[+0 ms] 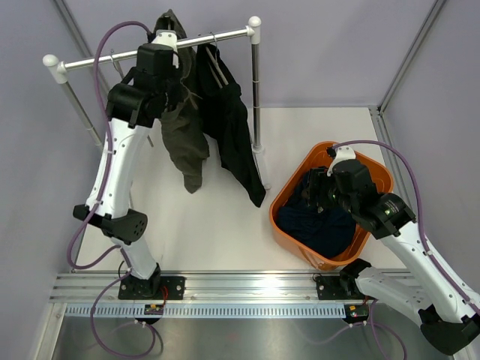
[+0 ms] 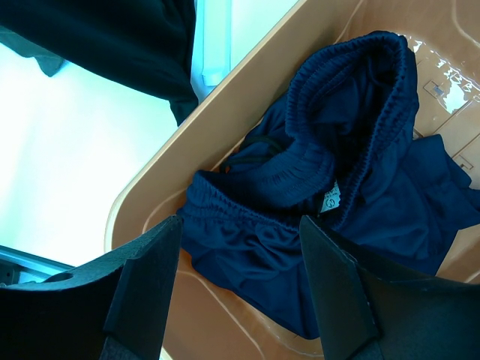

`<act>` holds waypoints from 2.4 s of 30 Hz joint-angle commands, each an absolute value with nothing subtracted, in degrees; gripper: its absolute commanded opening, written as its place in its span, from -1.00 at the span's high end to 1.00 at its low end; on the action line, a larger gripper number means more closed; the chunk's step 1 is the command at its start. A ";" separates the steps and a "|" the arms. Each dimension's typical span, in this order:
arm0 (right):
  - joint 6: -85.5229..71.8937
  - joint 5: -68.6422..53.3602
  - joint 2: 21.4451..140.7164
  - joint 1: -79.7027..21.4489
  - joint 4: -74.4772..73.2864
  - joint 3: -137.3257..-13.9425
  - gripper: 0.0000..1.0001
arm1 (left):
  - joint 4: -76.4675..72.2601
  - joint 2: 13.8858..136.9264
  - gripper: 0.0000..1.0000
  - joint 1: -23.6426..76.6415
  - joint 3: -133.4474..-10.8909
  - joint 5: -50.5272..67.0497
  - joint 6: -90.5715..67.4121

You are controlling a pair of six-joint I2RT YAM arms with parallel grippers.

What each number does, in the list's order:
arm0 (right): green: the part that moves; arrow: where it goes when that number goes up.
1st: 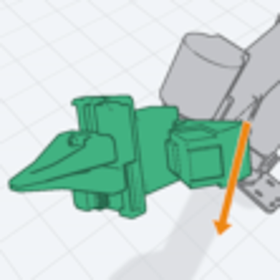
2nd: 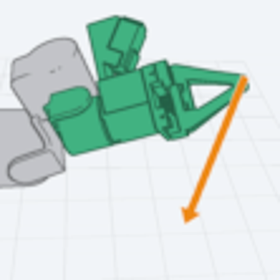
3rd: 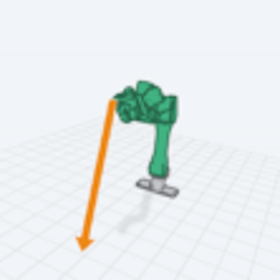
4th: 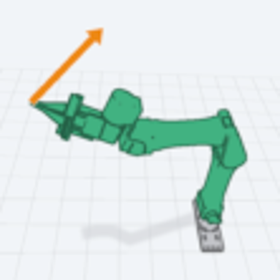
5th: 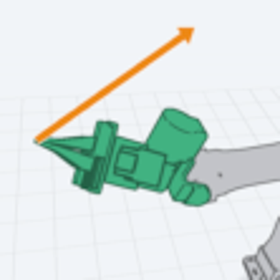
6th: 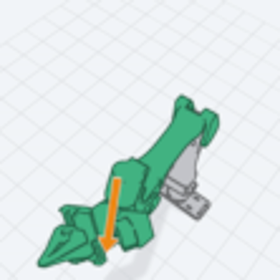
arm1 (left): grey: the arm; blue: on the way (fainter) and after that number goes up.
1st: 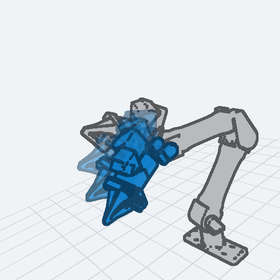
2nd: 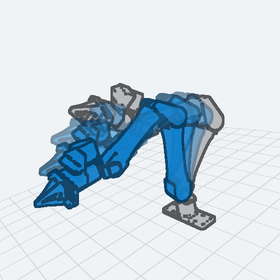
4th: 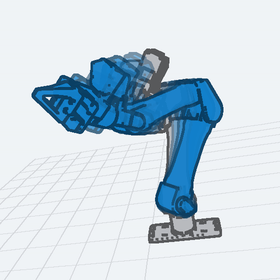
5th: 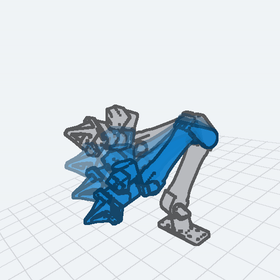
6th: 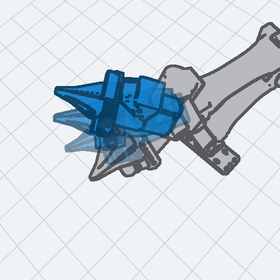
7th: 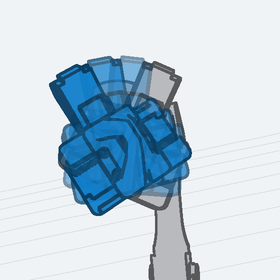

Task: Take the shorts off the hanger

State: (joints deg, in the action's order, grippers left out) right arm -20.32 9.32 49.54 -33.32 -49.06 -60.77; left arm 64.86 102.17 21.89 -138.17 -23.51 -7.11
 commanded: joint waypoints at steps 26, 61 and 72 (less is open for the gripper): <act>-19.16 4.23 50.71 -33.22 -45.97 -64.42 -0.39 | 64.52 75.44 1.00 31.90 -111.99 -19.26 -8.61; -21.36 19.16 80.42 -60.29 -42.71 -92.20 -0.53 | 60.73 50.54 1.00 59.32 -68.64 -4.75 -17.31; -21.62 23.02 82.44 -60.29 -45.88 -92.11 0.09 | 62.66 48.96 1.00 60.47 -70.40 -7.73 -17.67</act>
State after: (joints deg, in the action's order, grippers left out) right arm -21.85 19.81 82.67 -59.96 -44.95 -89.86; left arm 66.02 50.65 60.14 -67.16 -5.80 -17.02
